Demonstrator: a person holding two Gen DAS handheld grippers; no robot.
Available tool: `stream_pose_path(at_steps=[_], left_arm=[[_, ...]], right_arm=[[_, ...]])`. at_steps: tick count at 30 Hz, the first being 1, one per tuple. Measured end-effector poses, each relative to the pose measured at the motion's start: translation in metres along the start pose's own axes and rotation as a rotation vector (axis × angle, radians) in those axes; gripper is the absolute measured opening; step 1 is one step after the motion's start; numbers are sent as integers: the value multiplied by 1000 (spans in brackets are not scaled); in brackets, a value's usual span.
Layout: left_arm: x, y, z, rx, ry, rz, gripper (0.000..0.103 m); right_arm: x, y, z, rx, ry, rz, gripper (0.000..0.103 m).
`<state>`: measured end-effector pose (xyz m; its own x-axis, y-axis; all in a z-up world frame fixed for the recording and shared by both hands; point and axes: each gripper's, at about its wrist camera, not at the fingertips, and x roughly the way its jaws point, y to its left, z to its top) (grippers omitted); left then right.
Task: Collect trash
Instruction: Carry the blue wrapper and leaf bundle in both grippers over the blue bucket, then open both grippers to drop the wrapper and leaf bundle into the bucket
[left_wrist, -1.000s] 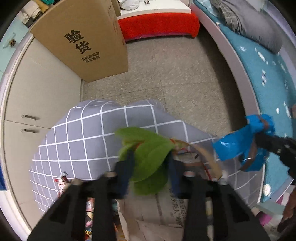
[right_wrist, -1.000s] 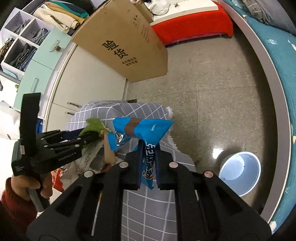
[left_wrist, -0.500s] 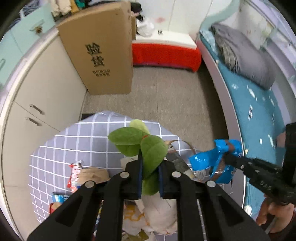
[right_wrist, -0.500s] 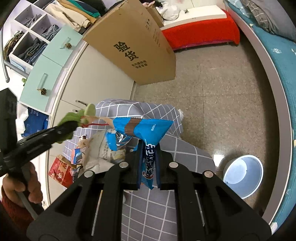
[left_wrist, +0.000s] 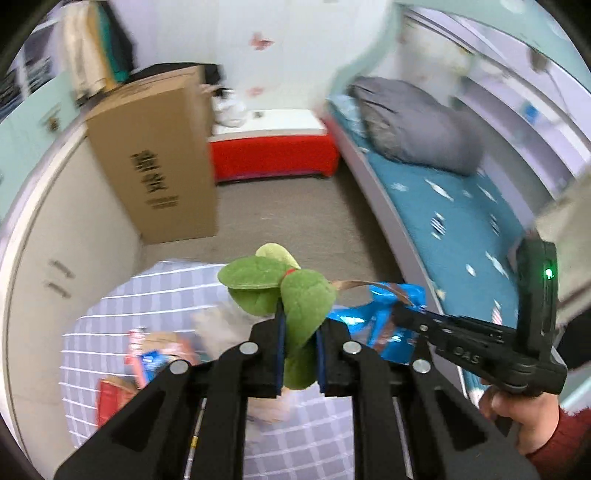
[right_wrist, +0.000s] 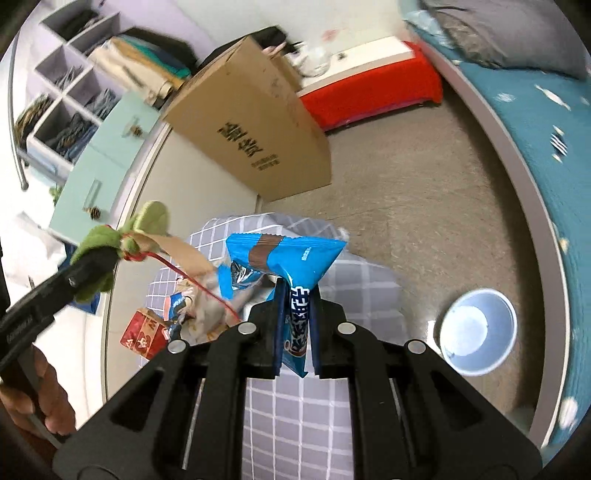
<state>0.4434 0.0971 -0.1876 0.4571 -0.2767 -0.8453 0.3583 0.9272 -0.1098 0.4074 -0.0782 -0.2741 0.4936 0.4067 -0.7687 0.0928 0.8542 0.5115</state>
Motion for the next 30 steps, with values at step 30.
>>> stream_pose_path(at_steps=[30], left_arm=[[466, -247, -201, 98, 645, 25, 13]], right_arm=[[186, -430, -156, 344, 351, -228, 40]])
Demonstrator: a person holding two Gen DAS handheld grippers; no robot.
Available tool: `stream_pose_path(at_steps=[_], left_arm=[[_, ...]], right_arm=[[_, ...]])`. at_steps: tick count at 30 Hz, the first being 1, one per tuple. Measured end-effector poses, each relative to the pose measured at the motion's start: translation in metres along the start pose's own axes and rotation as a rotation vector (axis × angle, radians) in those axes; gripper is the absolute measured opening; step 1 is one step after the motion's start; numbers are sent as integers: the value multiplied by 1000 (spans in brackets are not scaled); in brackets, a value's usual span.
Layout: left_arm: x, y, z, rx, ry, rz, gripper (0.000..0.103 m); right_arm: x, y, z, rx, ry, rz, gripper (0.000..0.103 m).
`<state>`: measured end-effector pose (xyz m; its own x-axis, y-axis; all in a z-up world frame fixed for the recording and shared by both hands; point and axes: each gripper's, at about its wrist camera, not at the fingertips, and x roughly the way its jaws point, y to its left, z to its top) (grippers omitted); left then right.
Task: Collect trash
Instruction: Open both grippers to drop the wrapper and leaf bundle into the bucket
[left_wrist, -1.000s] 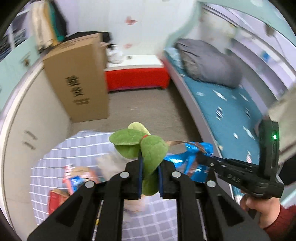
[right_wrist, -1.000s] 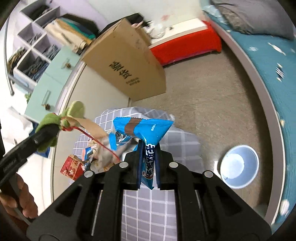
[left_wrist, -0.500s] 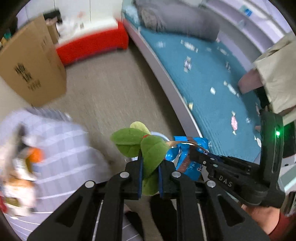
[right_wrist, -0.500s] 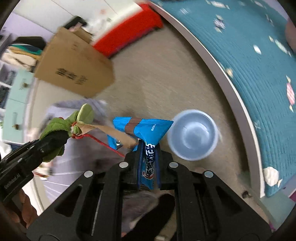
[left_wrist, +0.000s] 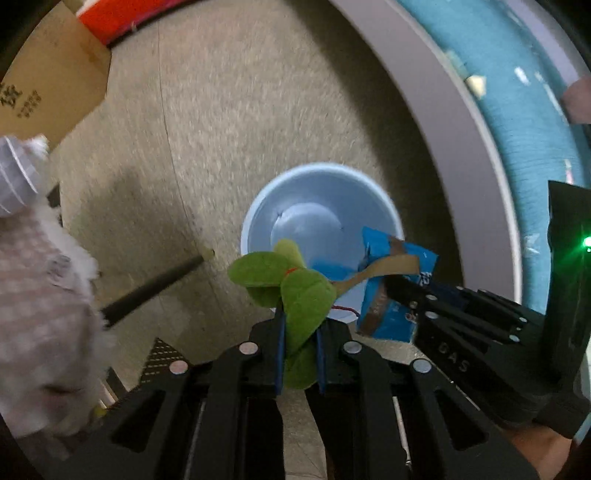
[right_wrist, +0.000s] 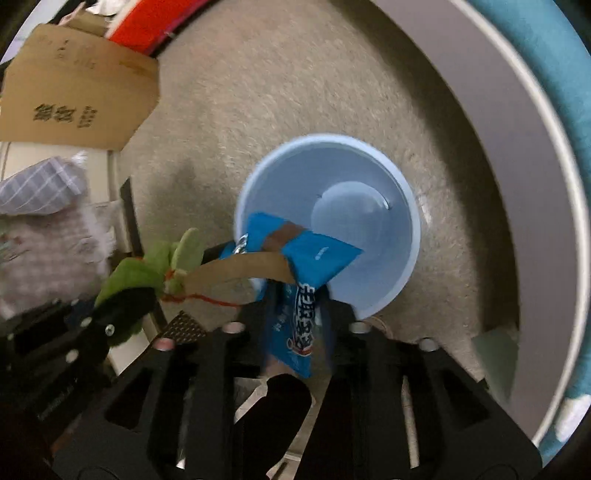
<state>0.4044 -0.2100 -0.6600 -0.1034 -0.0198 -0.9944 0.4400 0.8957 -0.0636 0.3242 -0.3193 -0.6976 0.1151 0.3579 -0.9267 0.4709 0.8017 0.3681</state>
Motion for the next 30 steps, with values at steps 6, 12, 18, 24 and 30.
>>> stream_pose_path(at_steps=[6, 12, 18, 24, 30], left_arm=[[40, 12, 5, -53, 38, -20, 14], [41, -2, 12, -56, 53, -56, 14], [27, -22, 20, -42, 63, -117, 27], [5, -22, 19, -88, 104, -130, 69], [-60, -12, 6, -107, 61, -105, 70]], right_arm=[[18, -23, 0, 37, -5, 10, 52], [2, -36, -4, 77, -21, -13, 52], [-40, -45, -3, 130, -88, -32, 52], [-84, -35, -4, 129, -119, -38, 52], [-130, -6, -8, 78, -117, -22, 52]])
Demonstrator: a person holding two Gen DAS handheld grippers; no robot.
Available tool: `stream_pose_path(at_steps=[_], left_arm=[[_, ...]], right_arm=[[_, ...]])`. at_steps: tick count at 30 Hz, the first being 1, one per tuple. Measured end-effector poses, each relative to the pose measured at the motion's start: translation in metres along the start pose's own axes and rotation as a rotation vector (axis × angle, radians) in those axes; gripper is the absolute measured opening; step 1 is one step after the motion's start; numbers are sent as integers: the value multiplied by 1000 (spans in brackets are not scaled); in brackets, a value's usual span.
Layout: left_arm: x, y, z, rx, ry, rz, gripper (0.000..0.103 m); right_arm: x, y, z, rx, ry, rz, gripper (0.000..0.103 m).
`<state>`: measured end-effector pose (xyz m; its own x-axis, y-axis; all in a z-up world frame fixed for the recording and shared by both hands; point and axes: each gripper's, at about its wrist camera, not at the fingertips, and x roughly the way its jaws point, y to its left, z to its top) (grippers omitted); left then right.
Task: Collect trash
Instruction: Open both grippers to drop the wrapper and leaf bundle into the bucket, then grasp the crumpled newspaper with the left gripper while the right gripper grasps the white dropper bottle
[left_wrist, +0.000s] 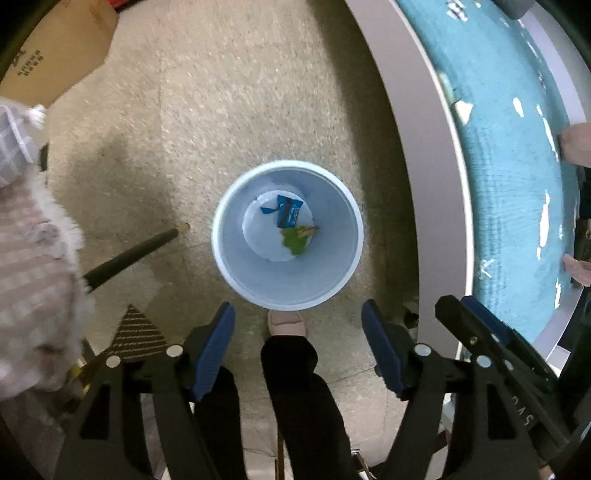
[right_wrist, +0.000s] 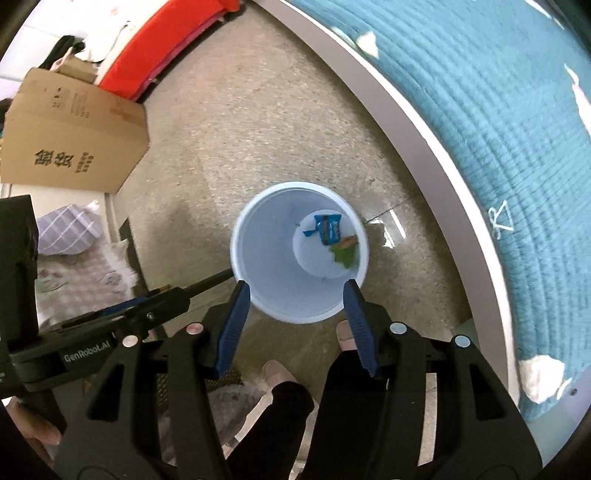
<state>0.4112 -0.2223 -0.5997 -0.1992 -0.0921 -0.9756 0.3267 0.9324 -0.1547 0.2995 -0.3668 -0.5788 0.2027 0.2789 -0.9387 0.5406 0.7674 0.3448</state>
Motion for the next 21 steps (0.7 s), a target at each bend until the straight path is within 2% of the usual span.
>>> stream_pose_path(at_steps=[3, 5, 12, 17, 21], left_arm=[[-42, -2, -11, 11, -46, 26, 70], [-74, 0, -20, 6, -96, 16, 70], [-211, 27, -64, -4, -338, 41, 71], [-285, 81, -93, -93, -478, 81, 71], [-321, 136, -106, -162, -543, 125, 71]], right_arm=[[-33, 23, 1, -52, -8, 18, 52], [-59, 42, 2, -94, -22, 44, 52], [-145, 131, 2, -324, -102, 122, 52], [-167, 211, -13, -495, -126, 177, 52], [-165, 273, -30, -614, -131, 224, 52]])
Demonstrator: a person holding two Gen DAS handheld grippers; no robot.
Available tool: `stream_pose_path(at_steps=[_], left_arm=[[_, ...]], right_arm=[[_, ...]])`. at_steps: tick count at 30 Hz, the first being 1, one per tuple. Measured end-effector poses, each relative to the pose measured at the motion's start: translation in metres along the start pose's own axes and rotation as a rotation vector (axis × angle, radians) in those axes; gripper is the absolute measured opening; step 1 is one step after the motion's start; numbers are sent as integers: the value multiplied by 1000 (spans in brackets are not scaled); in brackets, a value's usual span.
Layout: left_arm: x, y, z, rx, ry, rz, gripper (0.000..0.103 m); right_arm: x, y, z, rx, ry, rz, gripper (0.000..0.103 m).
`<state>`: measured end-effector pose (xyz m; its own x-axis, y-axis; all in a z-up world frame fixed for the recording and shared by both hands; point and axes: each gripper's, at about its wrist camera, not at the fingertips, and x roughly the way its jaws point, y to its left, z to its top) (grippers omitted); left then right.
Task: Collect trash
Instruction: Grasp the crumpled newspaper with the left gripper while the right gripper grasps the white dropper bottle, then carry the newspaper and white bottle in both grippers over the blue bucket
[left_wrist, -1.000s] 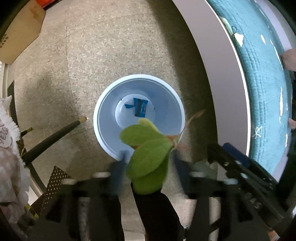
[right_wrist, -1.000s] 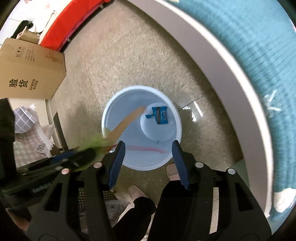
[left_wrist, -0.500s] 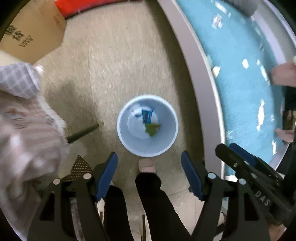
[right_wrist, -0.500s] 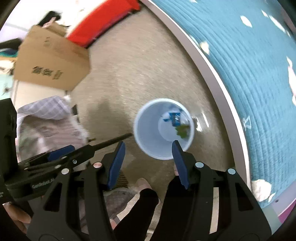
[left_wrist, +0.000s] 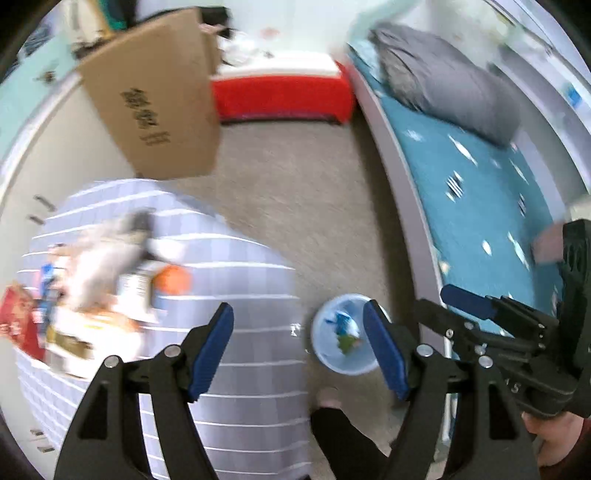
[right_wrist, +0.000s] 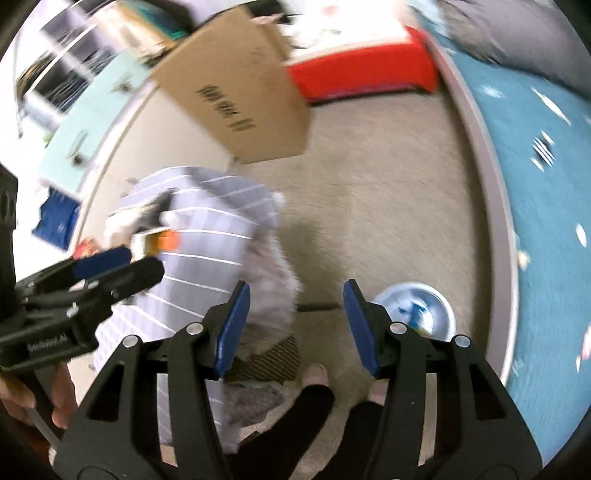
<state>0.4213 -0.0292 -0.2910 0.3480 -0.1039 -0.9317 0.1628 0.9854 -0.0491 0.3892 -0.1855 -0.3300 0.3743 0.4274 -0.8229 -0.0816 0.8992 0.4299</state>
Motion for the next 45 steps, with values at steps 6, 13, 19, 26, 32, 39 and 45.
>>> stream_pose_path(at_steps=[6, 13, 19, 26, 32, 39, 45], left_arm=[[-17, 83, 13, -27, -50, 106, 71], [10, 123, 18, 79, -22, 127, 71], [37, 132, 21, 219, 39, 122, 60], [39, 152, 18, 180, 50, 5, 18], [35, 171, 17, 81, 25, -46, 7], [15, 179, 20, 3, -53, -21, 5], [-16, 176, 30, -38, -129, -12, 3]], right_arm=[[49, 83, 27, -124, 3, 33, 52], [95, 120, 47, -160, 18, 14, 52], [126, 141, 62, -192, 40, 35, 52], [155, 164, 62, -285, 81, 30, 39], [169, 172, 56, -348, 118, 14, 34], [166, 170, 58, -351, 106, 64, 31], [145, 158, 66, -248, 84, 165, 31]])
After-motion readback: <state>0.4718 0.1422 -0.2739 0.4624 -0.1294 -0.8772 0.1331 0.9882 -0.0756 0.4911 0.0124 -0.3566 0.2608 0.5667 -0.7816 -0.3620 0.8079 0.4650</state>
